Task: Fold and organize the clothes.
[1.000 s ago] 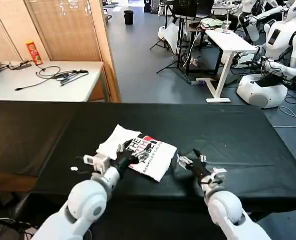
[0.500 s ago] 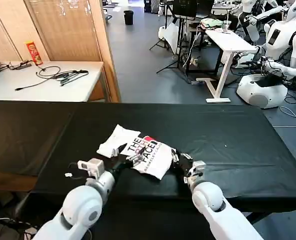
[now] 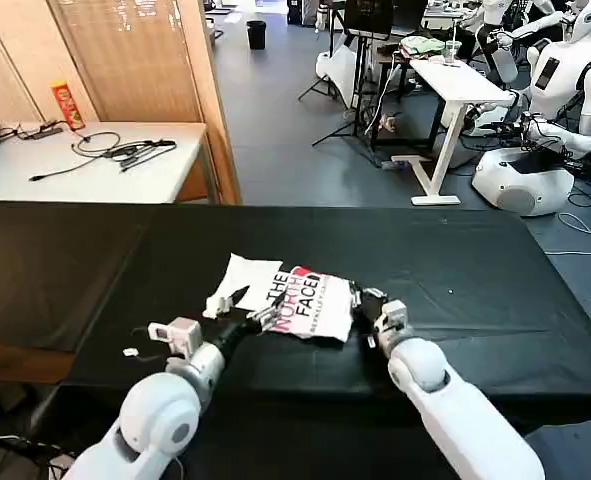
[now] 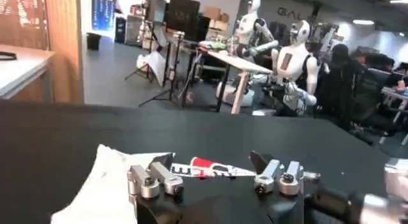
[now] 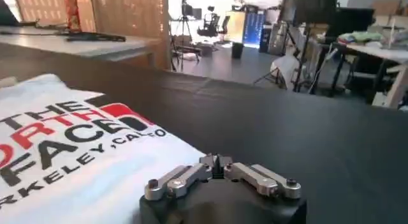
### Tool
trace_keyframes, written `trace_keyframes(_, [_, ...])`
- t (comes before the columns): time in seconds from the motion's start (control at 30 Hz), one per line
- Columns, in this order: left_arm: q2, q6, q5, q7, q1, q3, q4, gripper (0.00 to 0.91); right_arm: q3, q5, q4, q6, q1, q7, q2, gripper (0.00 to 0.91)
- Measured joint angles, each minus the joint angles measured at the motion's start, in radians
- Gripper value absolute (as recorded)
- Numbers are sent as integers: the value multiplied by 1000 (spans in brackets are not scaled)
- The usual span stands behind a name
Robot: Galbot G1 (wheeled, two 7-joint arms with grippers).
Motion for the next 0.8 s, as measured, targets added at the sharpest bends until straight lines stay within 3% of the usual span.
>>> trace_keyframes(0.17, [-10, -12, -1, 1, 0, -16, 9, 878, 6, -64, -111, 84, 74, 22, 35, 137])
trace_keyframes(0.2, [-11, -16, 1, 2, 0, -20, 12, 878, 11, -68, -134, 96, 84, 28, 44, 400])
trace_keyframes(0.23, [-13, -20, 4, 3, -1, -25, 14, 878, 16, -70, -151, 106, 88, 31, 54, 878])
trace_keyframes(0.43, [-27, -135, 139, 20, 8, -68, 53, 878, 70, -87, -139, 144, 49, 56, 69, 878])
trace_keyframes(0.67, [-61, -326, 317, 28, 34, -130, 130, 878, 189, -93, 70, 148, -106, 104, 33, 878])
trace_keyframes(0.8, [-84, -422, 348, 34, 52, -160, 173, 878, 278, -69, 200, 143, -217, 131, 4, 878])
